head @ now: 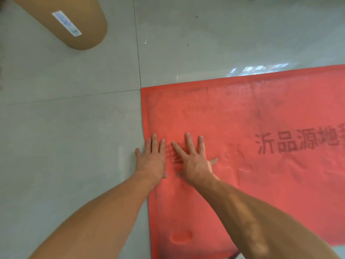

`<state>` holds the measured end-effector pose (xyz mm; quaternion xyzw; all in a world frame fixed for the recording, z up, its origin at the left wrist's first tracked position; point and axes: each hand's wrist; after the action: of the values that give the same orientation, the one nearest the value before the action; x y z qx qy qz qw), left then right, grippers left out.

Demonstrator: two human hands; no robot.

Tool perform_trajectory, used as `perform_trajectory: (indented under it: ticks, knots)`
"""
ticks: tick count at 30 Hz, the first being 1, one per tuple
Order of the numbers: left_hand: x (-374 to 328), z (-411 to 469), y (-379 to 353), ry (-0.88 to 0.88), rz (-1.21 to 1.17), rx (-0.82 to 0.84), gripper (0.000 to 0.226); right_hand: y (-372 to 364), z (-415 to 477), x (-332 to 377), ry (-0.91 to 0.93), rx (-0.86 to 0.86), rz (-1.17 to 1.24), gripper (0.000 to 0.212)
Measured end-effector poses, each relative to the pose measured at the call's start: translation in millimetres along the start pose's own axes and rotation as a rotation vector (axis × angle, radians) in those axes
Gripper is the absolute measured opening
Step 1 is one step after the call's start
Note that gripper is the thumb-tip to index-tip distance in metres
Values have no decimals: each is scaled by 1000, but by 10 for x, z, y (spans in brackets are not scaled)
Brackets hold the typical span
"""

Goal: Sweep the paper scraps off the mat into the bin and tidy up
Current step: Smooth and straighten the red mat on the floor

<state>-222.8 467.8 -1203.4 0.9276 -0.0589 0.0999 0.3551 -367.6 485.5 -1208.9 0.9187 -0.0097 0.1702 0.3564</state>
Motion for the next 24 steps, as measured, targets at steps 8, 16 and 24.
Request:
perform_trajectory:
  ticks: [8, 16, 24]
  knots:
    - [-25, -6, 54, 7, -7, -22, 125, 45, -1, 21, -27, -2, -19, 111]
    - [301, -552, -187, -12, -17, -90, 121, -264, -833, 42, -50, 46, -17, 107]
    - [127, -1360, -979, -34, -65, 96, 126, -1030, -1418, 221, 131, 155, -152, 115]
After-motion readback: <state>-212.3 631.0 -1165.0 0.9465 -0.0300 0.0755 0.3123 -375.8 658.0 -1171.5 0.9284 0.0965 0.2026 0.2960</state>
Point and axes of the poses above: each hand's wrist, its own z-axis towards the middle knuckle, its own y-axis out of the back of the hand, x = y × z, and after that the axes turned 13 degrees about y, right-handed
